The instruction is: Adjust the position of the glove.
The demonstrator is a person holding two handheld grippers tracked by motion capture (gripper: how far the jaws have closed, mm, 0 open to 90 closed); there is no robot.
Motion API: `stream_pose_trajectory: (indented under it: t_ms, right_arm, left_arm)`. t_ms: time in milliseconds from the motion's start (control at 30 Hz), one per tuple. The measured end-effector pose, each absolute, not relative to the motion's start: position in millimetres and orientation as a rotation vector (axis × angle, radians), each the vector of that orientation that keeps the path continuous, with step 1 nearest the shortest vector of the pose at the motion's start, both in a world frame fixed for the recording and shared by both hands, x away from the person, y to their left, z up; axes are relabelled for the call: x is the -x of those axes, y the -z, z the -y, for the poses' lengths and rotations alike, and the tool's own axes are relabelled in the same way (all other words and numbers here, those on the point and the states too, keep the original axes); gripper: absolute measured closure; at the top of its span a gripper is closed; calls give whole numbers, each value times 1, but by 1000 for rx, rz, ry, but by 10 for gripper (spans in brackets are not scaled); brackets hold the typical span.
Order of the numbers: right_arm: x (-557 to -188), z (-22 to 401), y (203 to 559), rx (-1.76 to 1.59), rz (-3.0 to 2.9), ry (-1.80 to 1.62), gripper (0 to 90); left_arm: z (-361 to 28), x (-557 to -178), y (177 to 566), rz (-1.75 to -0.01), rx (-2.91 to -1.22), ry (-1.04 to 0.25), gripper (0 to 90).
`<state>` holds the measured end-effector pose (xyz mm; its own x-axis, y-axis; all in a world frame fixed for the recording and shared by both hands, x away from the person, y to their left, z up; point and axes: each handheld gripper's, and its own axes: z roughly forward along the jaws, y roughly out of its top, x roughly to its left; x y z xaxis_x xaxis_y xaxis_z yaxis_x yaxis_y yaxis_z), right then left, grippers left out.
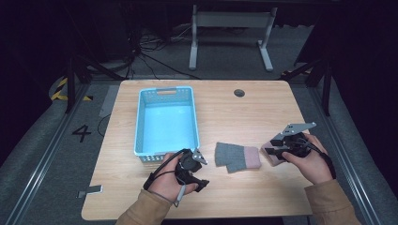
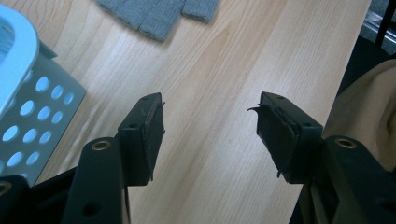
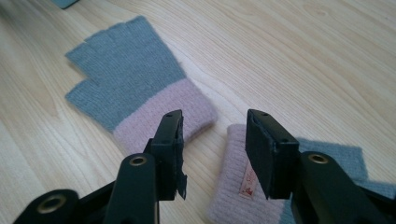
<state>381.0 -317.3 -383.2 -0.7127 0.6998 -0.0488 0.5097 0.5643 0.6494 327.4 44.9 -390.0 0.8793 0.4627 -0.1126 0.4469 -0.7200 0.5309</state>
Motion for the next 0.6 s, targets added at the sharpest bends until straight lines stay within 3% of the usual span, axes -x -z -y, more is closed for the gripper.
stream_pose_trajectory:
  t_ms: [600]
  right_arm:
    - [-377, 294, 379, -892, -2570, -964, 580]
  left_arm:
    - [-45, -328, 391, -650, -2483, -33, 411]
